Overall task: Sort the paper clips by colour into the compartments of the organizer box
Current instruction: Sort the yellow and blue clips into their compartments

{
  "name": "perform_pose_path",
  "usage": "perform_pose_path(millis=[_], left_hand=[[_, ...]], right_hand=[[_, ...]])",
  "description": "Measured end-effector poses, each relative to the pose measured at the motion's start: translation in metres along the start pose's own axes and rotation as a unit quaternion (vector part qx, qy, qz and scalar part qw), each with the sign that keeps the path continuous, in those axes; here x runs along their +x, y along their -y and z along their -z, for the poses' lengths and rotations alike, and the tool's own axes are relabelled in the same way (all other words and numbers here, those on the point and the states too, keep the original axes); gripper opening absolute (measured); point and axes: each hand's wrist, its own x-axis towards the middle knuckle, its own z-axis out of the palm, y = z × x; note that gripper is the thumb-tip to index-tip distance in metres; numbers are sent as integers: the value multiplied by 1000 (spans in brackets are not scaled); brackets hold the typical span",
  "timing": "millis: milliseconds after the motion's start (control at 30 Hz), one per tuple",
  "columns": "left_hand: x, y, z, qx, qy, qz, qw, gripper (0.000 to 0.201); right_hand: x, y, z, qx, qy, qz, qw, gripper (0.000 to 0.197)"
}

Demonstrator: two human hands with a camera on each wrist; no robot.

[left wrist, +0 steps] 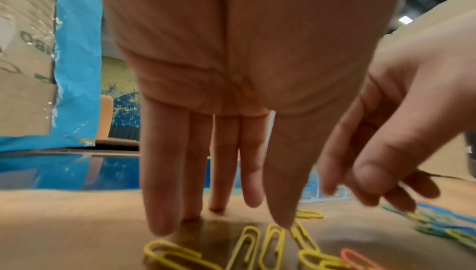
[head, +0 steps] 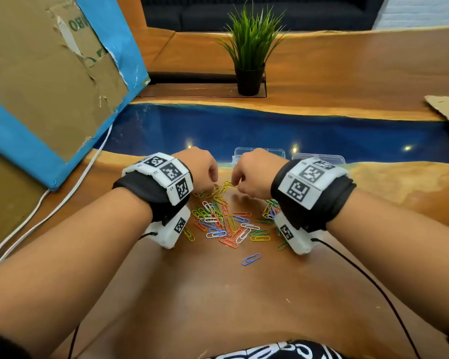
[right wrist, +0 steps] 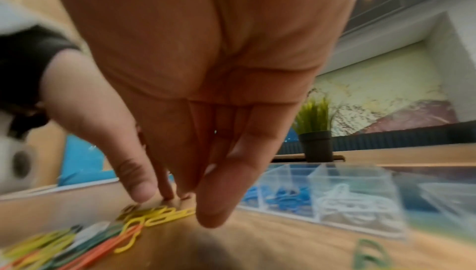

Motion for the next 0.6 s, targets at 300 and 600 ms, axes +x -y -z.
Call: perform_pose_path(millis=[300, 600], left_hand=[[0, 1, -3, 46, 6, -5, 999, 20], [-1, -4, -4, 66, -5, -15, 998, 8]], right_hand=[[19, 15, -12, -105, 20, -7, 994, 23], [15, 16, -11, -137, 79, -18, 987, 22]])
